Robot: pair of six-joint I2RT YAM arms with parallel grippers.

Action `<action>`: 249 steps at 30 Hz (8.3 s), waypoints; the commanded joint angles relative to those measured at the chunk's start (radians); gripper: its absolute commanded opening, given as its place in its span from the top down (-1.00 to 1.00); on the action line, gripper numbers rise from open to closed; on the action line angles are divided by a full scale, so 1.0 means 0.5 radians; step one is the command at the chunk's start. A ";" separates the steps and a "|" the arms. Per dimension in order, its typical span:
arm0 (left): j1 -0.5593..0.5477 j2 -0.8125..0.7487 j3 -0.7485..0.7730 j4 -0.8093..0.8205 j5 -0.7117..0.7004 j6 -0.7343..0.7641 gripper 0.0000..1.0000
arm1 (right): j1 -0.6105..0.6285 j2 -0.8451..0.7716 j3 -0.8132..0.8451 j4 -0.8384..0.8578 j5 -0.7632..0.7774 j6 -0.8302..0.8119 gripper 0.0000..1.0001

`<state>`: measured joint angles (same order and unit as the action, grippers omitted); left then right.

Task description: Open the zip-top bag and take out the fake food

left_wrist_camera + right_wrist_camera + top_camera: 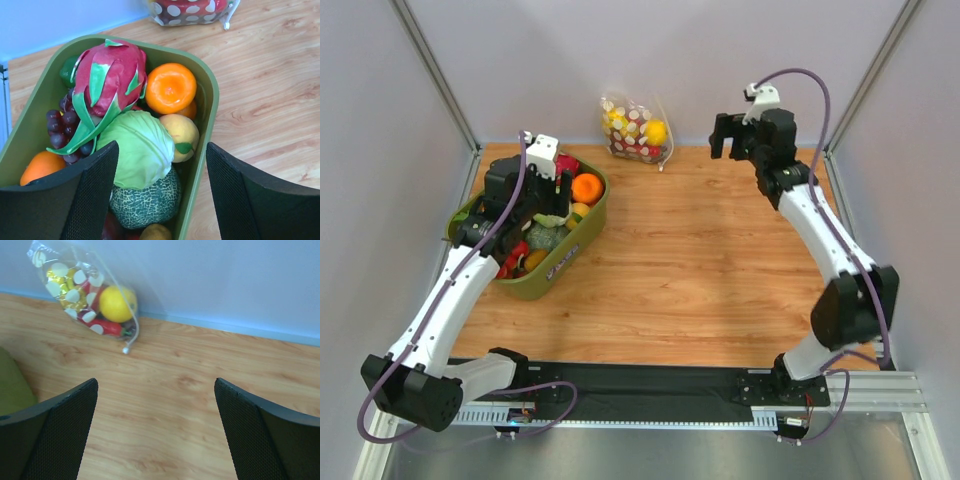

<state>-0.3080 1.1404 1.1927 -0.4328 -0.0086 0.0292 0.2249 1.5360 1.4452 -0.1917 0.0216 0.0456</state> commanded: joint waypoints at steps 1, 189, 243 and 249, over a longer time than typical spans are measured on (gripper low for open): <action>-0.004 -0.047 -0.020 0.089 0.048 0.031 -0.56 | 0.001 0.491 0.349 0.159 -0.457 0.059 -1.00; -0.900 -0.047 -0.152 0.095 0.523 0.522 -0.30 | 0.722 -0.341 -0.549 -0.430 -1.758 -0.340 0.99; -0.372 0.281 -0.134 0.427 2.045 0.012 1.00 | 0.446 -0.602 -0.556 -0.175 -2.145 0.145 0.82; -0.375 0.293 -0.112 0.412 2.097 -0.003 1.00 | 0.458 -0.578 -0.445 -0.258 -2.013 0.087 -0.09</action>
<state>-0.5003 1.2934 1.0939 -0.2672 0.9890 0.0086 0.4450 1.2606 1.1625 -0.2993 -1.0195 0.1150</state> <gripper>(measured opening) 0.003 0.521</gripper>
